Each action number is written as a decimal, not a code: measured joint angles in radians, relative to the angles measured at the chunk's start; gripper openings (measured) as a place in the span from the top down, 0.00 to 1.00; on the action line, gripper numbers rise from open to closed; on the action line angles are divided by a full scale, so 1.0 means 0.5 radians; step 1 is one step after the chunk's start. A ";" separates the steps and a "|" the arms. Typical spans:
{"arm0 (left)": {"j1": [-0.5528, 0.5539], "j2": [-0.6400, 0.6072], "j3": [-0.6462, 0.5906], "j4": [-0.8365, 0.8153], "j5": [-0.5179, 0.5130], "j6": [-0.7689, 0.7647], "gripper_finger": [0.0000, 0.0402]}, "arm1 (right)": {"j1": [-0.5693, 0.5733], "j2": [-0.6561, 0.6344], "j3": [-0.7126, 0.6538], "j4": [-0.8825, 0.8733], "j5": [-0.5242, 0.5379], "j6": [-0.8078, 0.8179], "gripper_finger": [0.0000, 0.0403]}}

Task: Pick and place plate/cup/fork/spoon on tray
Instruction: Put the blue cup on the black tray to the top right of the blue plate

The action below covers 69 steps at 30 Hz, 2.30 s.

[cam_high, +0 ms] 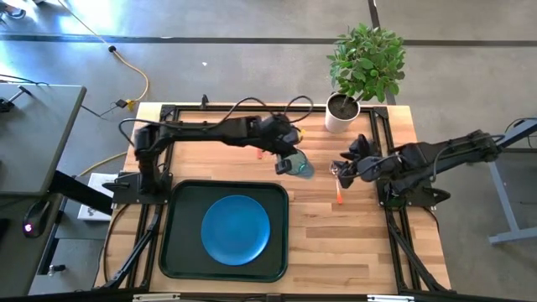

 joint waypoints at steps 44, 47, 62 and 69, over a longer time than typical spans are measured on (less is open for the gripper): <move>-0.154 0.373 0.552 -0.195 0.095 0.146 0.95 | -0.014 0.191 -0.027 0.006 -0.063 0.057 0.57; -0.150 0.371 0.552 -0.180 0.096 0.133 0.93 | -0.014 0.191 -0.027 0.004 -0.060 0.056 0.57; 0.108 0.115 0.544 -0.357 -0.116 0.095 0.60 | -0.190 0.225 -0.027 0.021 0.079 -0.100 0.57; 0.149 -0.456 0.068 -0.209 -0.265 0.142 0.62 | 0.061 0.510 -0.182 0.394 0.035 -0.227 0.57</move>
